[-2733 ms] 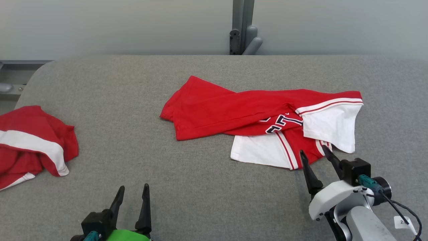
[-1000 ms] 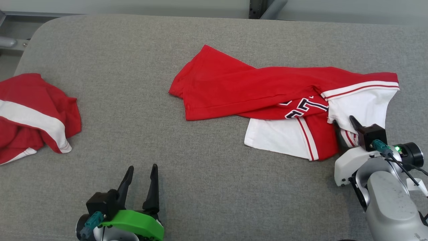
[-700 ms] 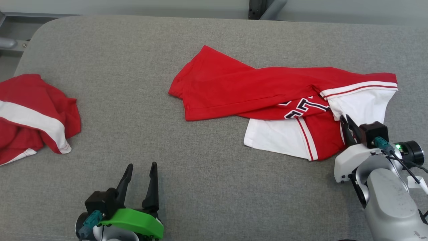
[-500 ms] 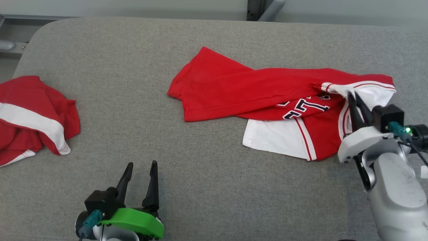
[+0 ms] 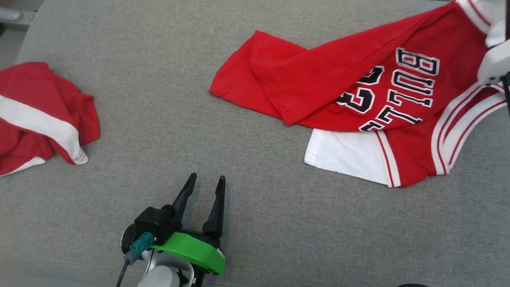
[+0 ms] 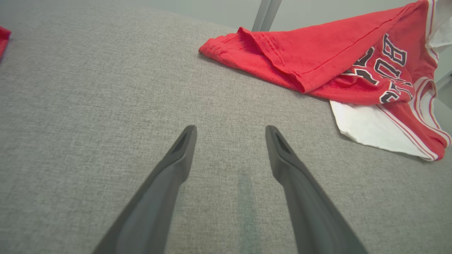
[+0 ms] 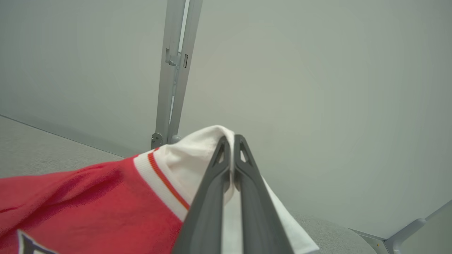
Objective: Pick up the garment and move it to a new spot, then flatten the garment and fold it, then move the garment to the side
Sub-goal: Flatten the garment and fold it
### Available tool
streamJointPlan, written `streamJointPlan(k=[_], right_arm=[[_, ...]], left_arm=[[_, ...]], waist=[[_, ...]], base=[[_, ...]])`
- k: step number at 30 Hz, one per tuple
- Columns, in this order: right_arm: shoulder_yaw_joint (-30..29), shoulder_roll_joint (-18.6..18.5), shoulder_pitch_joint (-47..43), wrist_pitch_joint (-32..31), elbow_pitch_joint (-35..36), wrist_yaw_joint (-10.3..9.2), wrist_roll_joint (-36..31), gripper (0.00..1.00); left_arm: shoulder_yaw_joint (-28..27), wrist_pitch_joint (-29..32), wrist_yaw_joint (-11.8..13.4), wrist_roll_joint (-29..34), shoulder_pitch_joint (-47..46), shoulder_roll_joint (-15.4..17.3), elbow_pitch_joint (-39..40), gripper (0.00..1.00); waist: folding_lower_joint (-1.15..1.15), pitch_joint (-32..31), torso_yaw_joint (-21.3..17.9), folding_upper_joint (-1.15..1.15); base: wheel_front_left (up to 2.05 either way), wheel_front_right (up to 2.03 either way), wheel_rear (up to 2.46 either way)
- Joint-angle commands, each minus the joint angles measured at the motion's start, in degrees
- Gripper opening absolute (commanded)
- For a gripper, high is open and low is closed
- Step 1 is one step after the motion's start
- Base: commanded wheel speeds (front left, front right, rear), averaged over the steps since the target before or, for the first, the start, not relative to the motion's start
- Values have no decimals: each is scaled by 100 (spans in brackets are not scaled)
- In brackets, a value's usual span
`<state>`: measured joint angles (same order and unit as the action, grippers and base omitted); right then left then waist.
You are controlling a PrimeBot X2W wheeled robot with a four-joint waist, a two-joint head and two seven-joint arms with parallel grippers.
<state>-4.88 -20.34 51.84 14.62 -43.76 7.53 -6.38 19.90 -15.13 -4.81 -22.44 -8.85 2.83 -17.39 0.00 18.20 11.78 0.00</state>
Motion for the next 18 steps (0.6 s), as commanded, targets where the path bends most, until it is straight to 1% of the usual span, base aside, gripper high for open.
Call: streamJointPlan(k=[1,4,5,6,8,11,15,18], right_arm=[[1,-114,196,-54,-99,-8,-116,0],[-84,-338,762,-160,-430,-8,-382,0],[-148,-393,891,-200,-530,-8,-466,23],[-256,-421,1013,-224,-626,-8,-530,100],[-489,-454,1212,-213,-765,-8,-708,100],[-658,-293,1261,-99,-893,-8,-882,100],[-766,-53,1076,37,-992,-8,-787,100],[-577,214,836,56,-826,-8,-558,100]], left_arm=[[65,-3,-7,-62,-124,10,26,100],[285,-3,43,-163,-224,10,98,100],[344,-3,61,-184,-256,9,119,100],[394,-3,82,-210,-274,8,144,100],[445,-4,137,-278,-283,8,177,100],[457,-3,194,-322,-242,8,193,100],[298,-3,235,-294,-166,8,132,100],[191,-4,203,-223,-123,10,88,100]], waist=[[0,490,490,0],[0,751,771,0],[0,820,854,0],[0,873,920,0],[0,937,1010,0],[0,903,1037,0],[0,678,863,0],[0,449,657,0]], base=[[0,0,0],[0,0,0],[0,0,0],[0,0,0],[0,0,0],[0,0,0],[0,0,0],[0,0,0]])
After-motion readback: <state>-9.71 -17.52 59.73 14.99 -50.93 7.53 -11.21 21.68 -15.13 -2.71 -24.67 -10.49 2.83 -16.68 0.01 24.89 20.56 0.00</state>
